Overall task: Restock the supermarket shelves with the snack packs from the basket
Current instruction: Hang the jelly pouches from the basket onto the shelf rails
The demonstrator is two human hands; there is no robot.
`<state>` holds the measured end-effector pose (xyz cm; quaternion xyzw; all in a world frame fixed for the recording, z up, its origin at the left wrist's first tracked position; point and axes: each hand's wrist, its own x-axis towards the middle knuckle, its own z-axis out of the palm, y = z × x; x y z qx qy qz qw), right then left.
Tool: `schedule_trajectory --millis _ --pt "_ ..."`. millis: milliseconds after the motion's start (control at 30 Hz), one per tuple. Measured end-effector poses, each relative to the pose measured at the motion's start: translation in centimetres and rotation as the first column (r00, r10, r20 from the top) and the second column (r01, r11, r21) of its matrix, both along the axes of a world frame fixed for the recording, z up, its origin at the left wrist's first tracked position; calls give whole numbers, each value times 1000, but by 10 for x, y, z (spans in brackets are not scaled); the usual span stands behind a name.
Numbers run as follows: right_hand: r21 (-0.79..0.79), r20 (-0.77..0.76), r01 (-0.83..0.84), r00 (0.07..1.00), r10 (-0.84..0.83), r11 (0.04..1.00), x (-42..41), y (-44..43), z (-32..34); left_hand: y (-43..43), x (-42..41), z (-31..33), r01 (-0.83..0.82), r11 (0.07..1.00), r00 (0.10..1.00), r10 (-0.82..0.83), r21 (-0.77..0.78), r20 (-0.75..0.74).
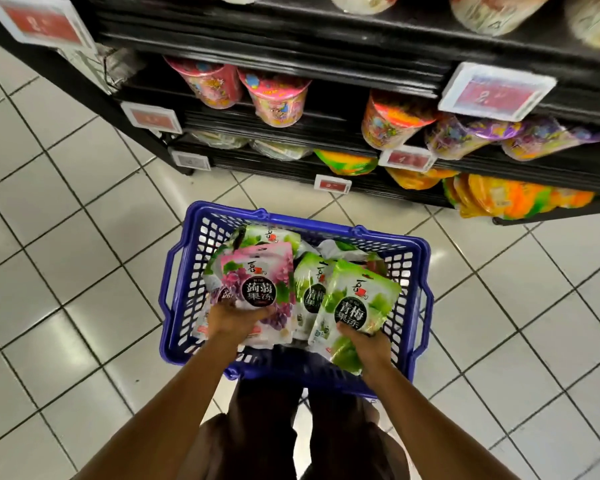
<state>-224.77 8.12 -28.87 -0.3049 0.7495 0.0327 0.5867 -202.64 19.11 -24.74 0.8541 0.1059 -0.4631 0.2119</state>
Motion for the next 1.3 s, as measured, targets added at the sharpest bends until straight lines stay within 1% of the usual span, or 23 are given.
schedule_trajectory --millis 100,167,233,333,467,567,667,767,833,933,1033,1133,1233,1300 --pt "-46 122 88 989 -82 995 -2 -17 50 -4 -4 46 -64 986 996 55 -156 -66" --pt "-105 223 111 971 -85 988 0 -28 93 -5 -6 87 -78 960 994 53 -269 -100" --pt "-144 311 126 947 -76 981 -1 -41 147 -11 -5 140 -87 919 994 52 -385 -100" --pt "-217 406 75 914 20 973 -1 -60 231 -24 -5 219 -68 860 996 33 -506 -78" --pt "-392 438 13 882 174 920 -8 -89 374 -49 -7 350 -42 772 999 37 -634 -21" --pt "-496 461 -3 846 266 868 -19 -109 467 -69 -16 432 -48 684 998 57 -728 -12" --pt "-605 487 8 795 362 797 -34 -129 549 -88 -27 510 -47 610 998 63 -791 -11" --pt "-667 541 86 739 402 740 -56 -149 626 -109 -41 587 -13 529 999 32 -849 5" --pt "-714 549 122 708 444 689 -71 -163 670 -122 -55 631 31 465 999 9 -885 40" --pt "-783 543 191 674 500 592 -93 -180 735 -142 -83 694 137 353 990 -12 -926 142" --pt "-808 560 284 644 521 517 -106 -192 784 -161 -105 742 179 250 981 25 -952 191" --pt "-789 604 375 621 501 487 -114 -203 824 -178 -114 779 144 151 988 27 -978 150" --pt "-796 603 415 608 517 441 -116 -208 856 -188 -112 808 123 104 992 -21 -987 122" --pt "-808 590 439 605 535 394 -117 -211 877 -195 -108 825 193 93 981 -47 -977 189"
